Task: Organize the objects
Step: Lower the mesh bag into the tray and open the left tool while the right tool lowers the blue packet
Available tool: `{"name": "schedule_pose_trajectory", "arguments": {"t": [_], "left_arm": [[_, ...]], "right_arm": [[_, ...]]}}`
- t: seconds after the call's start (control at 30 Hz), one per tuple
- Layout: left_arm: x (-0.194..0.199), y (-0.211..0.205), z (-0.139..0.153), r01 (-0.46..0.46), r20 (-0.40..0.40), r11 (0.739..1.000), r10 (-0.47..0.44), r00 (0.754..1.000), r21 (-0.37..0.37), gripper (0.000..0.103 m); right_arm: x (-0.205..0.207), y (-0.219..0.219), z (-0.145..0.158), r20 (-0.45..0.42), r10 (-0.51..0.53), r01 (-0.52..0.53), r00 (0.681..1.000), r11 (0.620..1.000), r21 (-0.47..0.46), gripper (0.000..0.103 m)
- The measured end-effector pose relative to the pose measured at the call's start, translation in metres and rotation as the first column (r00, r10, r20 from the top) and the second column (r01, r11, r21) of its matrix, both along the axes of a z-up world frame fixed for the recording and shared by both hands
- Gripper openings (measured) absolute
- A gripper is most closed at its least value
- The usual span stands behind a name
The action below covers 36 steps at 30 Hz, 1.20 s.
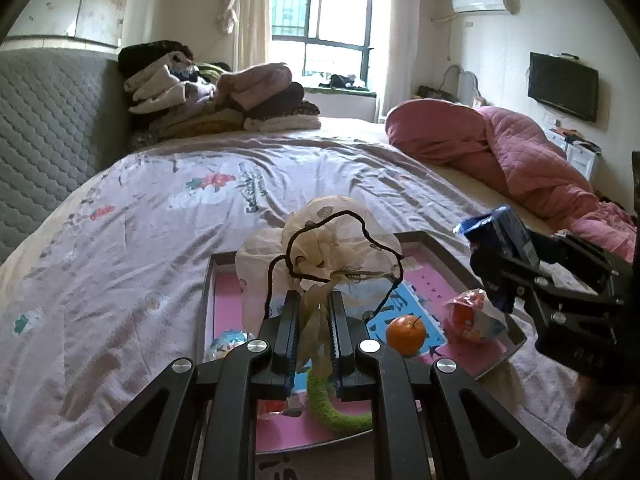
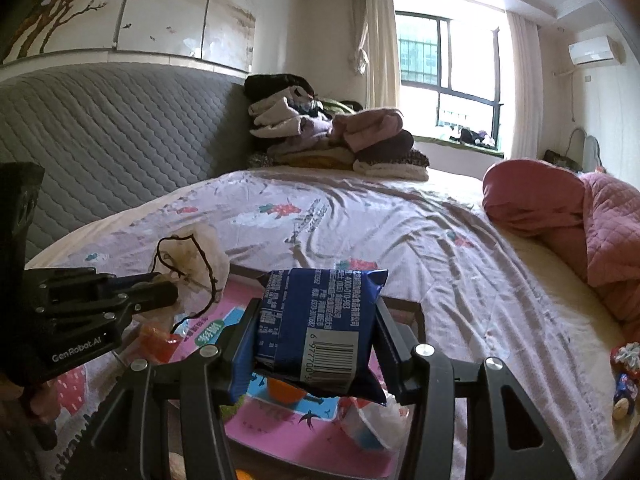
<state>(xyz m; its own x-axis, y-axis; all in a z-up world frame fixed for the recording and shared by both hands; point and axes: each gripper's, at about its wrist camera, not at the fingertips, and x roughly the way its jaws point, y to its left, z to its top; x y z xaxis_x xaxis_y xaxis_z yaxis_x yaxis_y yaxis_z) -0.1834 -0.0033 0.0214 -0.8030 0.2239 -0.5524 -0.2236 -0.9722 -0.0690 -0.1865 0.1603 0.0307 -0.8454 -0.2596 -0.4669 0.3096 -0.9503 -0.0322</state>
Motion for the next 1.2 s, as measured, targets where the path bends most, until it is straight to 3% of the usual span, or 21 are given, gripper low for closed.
{"name": "schedule_pose_trajectory", "arguments": {"t": [0.5, 1.2], "left_arm": [[-0.010, 0.003, -0.024, 0.002, 0.054, 1.000, -0.001, 0.999, -0.011, 0.014], [-0.015, 0.007, -0.042, 0.011, 0.117, 0.999, -0.005, 0.993, -0.045, 0.015]], "right_arm": [[-0.007, -0.011, -0.040, 0.107, 0.025, -0.029, 0.994, 0.999, 0.031, 0.052], [-0.015, -0.009, -0.060, 0.195, 0.010, -0.016, 0.981, 0.999, 0.029, 0.052]]}}
